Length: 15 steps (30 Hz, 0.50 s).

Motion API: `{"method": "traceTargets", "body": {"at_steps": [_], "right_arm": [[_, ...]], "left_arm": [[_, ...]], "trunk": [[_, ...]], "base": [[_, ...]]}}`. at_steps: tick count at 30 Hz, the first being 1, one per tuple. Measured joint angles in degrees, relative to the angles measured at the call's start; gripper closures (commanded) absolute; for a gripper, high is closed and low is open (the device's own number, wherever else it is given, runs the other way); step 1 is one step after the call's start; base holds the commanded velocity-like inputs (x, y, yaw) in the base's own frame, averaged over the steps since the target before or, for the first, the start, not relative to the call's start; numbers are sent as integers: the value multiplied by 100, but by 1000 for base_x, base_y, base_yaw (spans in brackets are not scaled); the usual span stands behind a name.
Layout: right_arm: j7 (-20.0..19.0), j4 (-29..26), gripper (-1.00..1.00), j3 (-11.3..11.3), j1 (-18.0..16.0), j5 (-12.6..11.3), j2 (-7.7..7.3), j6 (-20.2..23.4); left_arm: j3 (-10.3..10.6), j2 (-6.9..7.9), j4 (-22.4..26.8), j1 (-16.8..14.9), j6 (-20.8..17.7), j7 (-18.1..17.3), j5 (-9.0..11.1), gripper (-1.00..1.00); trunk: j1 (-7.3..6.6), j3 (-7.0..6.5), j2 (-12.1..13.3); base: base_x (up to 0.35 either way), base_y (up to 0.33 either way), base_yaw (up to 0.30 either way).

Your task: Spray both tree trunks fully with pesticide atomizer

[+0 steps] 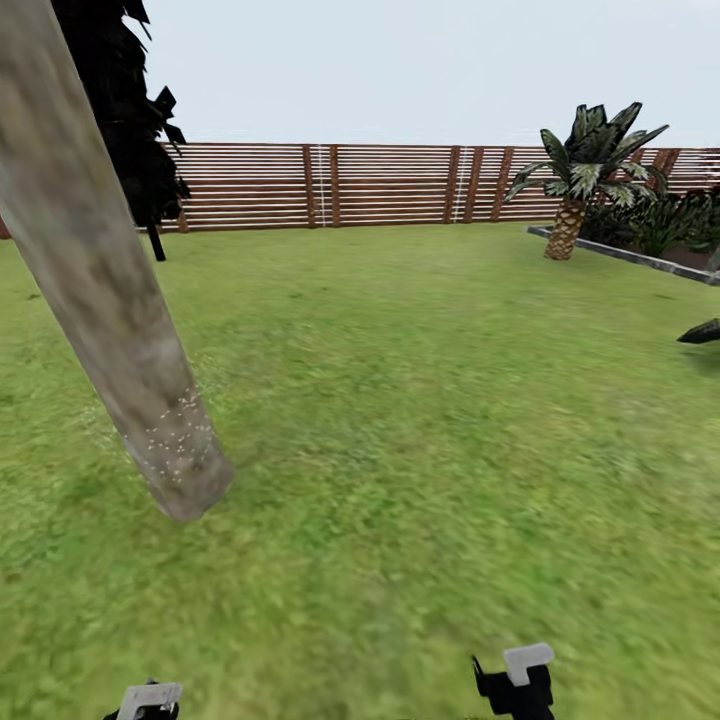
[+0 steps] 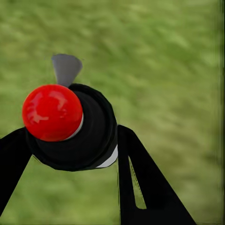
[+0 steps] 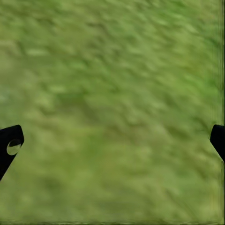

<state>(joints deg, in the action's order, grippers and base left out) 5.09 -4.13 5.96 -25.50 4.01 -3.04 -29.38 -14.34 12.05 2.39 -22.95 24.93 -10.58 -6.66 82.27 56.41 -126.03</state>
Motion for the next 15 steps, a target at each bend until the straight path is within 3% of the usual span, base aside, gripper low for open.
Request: {"method": "traceTargets", "body": {"at_steps": [3, 8, 15], "right_arm": [[6, 8, -100, -2, 5, -3, 4, 0], [8, 11, -100, -2, 14, -4, 12, 1], [0, 90, -100, -1, 15, -4, 19, 2]], "left_arm": [[-3, -9, -6, 71, 8, 0, 0, 100], [-2, -6, -5, 133, 10, -8, -6, 100], [2, -3, 1, 160, 8, -5, -6, 100]], "trunk": [[2, 0, 0], [3, 0, 0], [3, 0, 0]], "base": [[-129, 0, -300], [-311, 32, -300], [-330, 152, -300]]}}
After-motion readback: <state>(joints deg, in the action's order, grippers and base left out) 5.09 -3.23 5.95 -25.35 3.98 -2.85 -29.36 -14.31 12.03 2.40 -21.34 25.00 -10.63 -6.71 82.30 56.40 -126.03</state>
